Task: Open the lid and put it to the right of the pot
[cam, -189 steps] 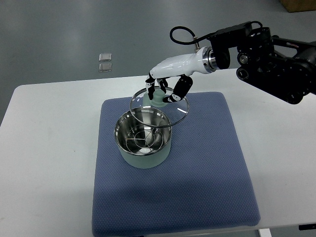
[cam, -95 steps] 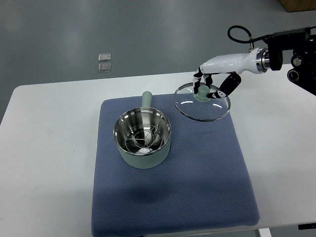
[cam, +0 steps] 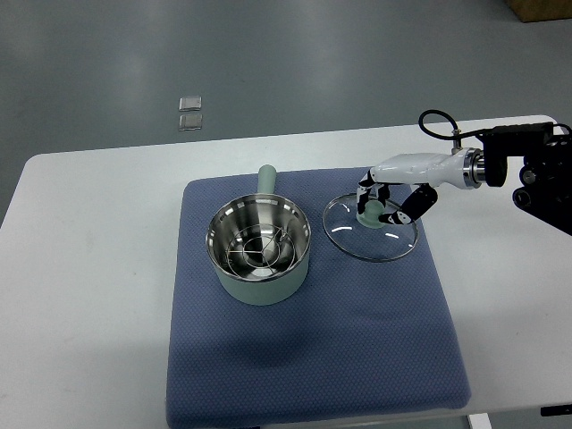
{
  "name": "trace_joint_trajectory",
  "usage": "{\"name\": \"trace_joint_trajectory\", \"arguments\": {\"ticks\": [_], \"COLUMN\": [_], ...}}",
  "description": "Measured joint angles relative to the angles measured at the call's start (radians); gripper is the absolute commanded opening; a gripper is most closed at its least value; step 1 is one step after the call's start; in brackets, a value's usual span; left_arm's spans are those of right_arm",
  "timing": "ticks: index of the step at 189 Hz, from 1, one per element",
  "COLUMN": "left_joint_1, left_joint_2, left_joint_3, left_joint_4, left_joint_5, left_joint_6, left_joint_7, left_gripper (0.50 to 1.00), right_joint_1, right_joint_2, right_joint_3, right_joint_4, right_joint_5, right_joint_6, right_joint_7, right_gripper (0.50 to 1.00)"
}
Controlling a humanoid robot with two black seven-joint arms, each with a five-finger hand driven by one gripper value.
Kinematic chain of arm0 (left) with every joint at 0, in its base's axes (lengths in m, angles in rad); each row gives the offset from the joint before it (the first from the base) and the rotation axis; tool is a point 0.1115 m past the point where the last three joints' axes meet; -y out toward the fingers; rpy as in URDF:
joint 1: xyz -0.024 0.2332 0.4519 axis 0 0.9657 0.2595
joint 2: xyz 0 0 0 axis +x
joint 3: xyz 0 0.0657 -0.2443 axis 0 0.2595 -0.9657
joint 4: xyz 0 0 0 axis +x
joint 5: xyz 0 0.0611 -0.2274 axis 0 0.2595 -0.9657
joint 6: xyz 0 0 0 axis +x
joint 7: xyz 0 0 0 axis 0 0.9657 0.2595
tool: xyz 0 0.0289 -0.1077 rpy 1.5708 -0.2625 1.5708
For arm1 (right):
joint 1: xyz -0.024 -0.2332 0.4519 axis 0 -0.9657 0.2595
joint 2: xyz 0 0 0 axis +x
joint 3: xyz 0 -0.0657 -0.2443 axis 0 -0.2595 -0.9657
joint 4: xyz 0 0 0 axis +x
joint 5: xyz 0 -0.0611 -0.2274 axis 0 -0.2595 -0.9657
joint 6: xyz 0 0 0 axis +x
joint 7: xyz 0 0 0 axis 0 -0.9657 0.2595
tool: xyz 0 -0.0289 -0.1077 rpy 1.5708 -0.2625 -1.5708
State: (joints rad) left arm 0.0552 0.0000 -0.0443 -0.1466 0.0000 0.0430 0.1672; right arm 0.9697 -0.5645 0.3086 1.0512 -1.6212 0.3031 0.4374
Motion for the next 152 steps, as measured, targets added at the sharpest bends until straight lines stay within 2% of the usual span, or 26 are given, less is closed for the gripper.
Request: {"name": "trace_joint_trajectory", "arguments": {"ticks": [1, 2, 4, 5, 6, 7, 8, 9, 10, 11, 12, 13, 14, 15, 19, 38, 90, 112, 152], "left_joint_1": [0.0, 0.0, 0.0, 0.0, 0.0, 0.0, 0.0, 0.0, 0.0, 0.0, 0.0, 0.0, 0.0, 0.0, 0.0, 0.0, 0.0, 0.0, 0.0], "left_joint_2": [0.0, 0.0, 0.0, 0.0, 0.0, 0.0, 0.0, 0.0, 0.0, 0.0, 0.0, 0.0, 0.0, 0.0, 0.0, 0.0, 0.0, 0.0, 0.0], "left_joint_3": [0.0, 0.0, 0.0, 0.0, 0.0, 0.0, 0.0, 0.0, 0.0, 0.0, 0.0, 0.0, 0.0, 0.0, 0.0, 0.0, 0.0, 0.0, 0.0], "left_joint_4": [0.0, 0.0, 0.0, 0.0, 0.0, 0.0, 0.0, 0.0, 0.0, 0.0, 0.0, 0.0, 0.0, 0.0, 0.001, 0.001, 0.0, 0.0, 0.0], "left_joint_5": [0.0, 0.0, 0.0, 0.0, 0.0, 0.0, 0.0, 0.0, 0.0, 0.0, 0.0, 0.0, 0.0, 0.0, 0.0, 0.0, 0.0, 0.0, 0.0], "left_joint_6": [0.0, 0.0, 0.0, 0.0, 0.0, 0.0, 0.0, 0.0, 0.0, 0.0, 0.0, 0.0, 0.0, 0.0, 0.0, 0.0, 0.0, 0.0, 0.0], "left_joint_7": [0.0, 0.0, 0.0, 0.0, 0.0, 0.0, 0.0, 0.0, 0.0, 0.0, 0.0, 0.0, 0.0, 0.0, 0.0, 0.0, 0.0, 0.0, 0.0], "left_gripper": [1.0, 1.0, 1.0, 1.0, 1.0, 1.0, 1.0, 1.0, 1.0, 1.0, 1.0, 1.0, 1.0, 1.0, 1.0, 1.0, 1.0, 1.0, 1.0], "right_joint_1": [-0.001, -0.001, -0.002, -0.003, -0.003, -0.004, -0.004, -0.005, -0.005, -0.006, -0.006, -0.007, -0.007, -0.007, -0.008, -0.01, 0.002, 0.002, -0.006], "right_joint_2": [0.0, 0.001, 0.002, 0.002, 0.003, 0.003, 0.003, 0.004, 0.005, 0.005, 0.005, 0.006, 0.006, 0.006, 0.008, 0.011, -0.002, -0.001, 0.037], "right_joint_3": [0.0, 0.0, 0.0, 0.0, 0.0, 0.0, 0.0, 0.0, 0.0, 0.0, 0.0, 0.0, 0.0, 0.0, 0.0, 0.008, 0.019, 0.019, 0.05], "right_joint_4": [0.0, 0.0, 0.0, 0.0, 0.0, 0.0, 0.0, 0.0, 0.0, 0.0, 0.0, 0.0, 0.0, 0.0, 0.0, 0.0, -0.002, -0.035, -0.156], "right_joint_5": [0.0, 0.0, 0.0, 0.0, 0.0, 0.0, 0.0, 0.0, 0.0, 0.0, 0.0, 0.0, 0.0, 0.0, 0.001, 0.003, 0.128, 0.291, 0.815], "right_joint_6": [0.0, 0.0, -0.001, -0.001, -0.001, -0.001, -0.001, -0.001, -0.001, -0.001, -0.001, -0.001, -0.001, -0.002, -0.003, -0.012, -0.006, 0.002, 0.013], "right_joint_7": [0.0, 0.0, 0.0, 0.0, 0.0, 0.0, 0.0, 0.0, 0.0, 0.0, 0.0, 0.0, 0.0, 0.0, 0.0, 0.001, -0.008, -0.008, -0.016], "right_gripper": [0.584, 0.619, 0.619, 0.661, 0.662, 0.71, 0.711, 0.76, 0.76, 0.807, 0.807, 0.839, 0.84, 0.866, 0.899, 0.932, 0.93, 0.93, 0.932]}}
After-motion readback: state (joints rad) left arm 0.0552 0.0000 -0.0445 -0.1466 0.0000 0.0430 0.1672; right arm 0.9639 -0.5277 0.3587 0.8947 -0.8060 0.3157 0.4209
